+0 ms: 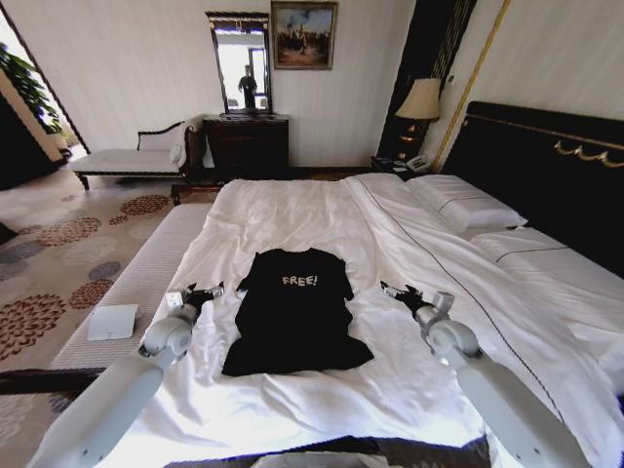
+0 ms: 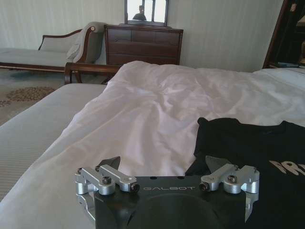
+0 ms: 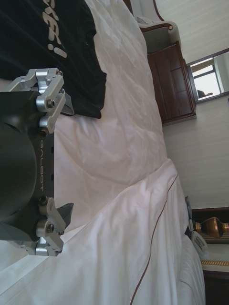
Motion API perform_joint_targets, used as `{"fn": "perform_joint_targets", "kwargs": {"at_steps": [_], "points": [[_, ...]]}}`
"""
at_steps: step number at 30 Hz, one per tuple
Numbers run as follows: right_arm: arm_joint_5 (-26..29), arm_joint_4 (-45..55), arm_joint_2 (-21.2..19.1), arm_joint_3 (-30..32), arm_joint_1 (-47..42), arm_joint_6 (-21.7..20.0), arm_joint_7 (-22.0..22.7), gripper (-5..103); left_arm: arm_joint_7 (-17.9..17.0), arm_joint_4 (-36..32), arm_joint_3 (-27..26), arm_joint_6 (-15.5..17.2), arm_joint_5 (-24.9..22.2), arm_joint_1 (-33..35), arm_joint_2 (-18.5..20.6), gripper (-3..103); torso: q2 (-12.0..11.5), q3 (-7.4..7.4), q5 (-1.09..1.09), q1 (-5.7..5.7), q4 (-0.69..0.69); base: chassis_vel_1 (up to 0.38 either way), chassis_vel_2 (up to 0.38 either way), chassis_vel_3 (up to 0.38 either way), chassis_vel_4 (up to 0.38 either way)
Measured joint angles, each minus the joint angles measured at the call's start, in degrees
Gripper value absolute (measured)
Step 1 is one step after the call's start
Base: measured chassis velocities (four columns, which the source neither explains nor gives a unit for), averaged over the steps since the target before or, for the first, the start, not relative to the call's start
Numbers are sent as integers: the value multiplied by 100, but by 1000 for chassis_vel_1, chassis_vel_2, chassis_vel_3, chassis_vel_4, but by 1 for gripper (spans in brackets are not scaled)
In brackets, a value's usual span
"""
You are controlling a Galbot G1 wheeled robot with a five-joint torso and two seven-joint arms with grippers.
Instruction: Fold the clothes on the bed.
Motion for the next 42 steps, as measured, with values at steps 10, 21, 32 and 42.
{"fn": "perform_joint_targets", "kwargs": {"at_steps": [10,21,32,42], "points": [[-581,711,467,925,-1676,247,-521,100,440,-758,-1096,-82,672,1881,-868,100,0,0,-1,0,1,0,0,0,0],[-345,1478,1387,938,-2630,187,-694,100,538,-1331,-1475,-104,470,2871,-1529,100,-1,1,-1,0,2,0,0,0,0],[824,1404,1884,784,-2601,-308,-641,100,279,-1744,-1414,126,-293,3147,-1663,100,-2,1,-1,2,2,0,0,0,0],[1692,568,2087,605,-2078,-574,-719,100,165,-1872,-958,206,-246,3077,-1613,100,-2,2,-1,2,2,0,0,0,0]]}}
